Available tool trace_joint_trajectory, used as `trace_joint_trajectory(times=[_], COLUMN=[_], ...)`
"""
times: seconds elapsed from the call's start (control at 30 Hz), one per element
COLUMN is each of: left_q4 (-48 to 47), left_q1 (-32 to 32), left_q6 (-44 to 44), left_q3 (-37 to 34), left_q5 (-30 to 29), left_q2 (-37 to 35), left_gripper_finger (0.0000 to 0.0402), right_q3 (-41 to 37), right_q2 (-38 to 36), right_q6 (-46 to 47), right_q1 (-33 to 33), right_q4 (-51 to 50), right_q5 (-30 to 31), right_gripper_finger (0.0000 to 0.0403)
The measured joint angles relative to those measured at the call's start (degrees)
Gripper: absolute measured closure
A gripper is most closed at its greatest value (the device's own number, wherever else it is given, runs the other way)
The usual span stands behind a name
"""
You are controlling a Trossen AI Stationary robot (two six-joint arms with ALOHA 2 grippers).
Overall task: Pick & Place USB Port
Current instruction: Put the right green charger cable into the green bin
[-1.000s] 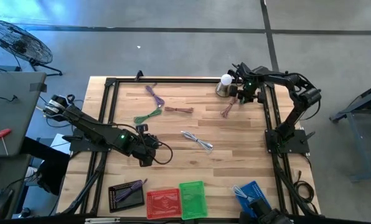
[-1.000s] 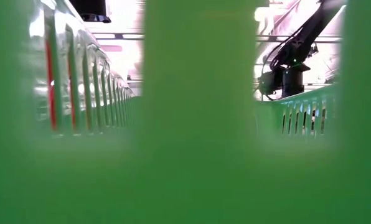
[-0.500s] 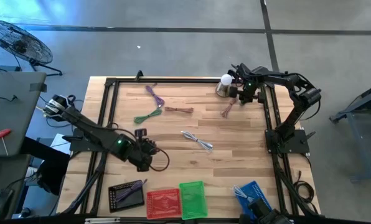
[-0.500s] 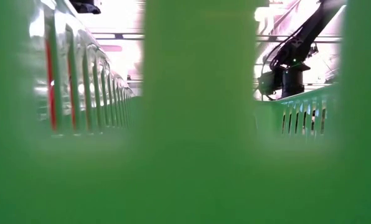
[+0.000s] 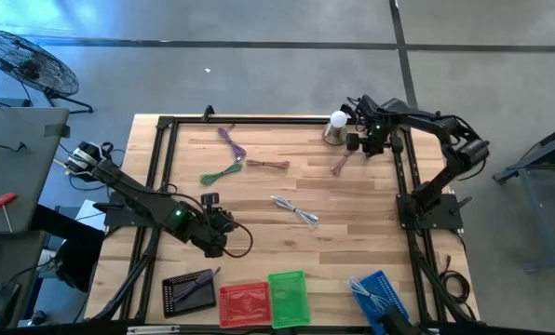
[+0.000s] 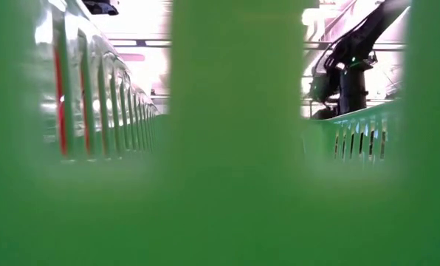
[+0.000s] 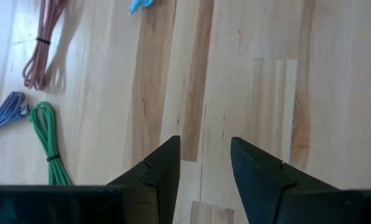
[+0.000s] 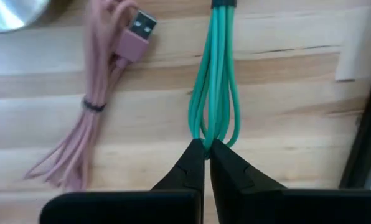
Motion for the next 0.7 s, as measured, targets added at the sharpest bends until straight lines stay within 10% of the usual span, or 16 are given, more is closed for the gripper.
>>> trace_joint_trajectory(times=[0.5, 0.7], left_q4=[7.0, 14.9], left_q1=[0.1, -0.6], left_q6=[7.3, 15.3], left_q3=[0.0, 0.0], left_q5=[-2.0, -13.8], left_q2=[0.0, 0.0], left_gripper_finger=[0.0266, 0.0266], right_q3=[0.0, 0.0], right_q2=[-25.3, -38.2], right_q6=[1.1, 3.7], right_q1=[10.1, 21.0], right_q4=[-9.9, -11.1], right_q5=[2.1, 4.8], right_gripper_finger=[0.0402, 0.0403])
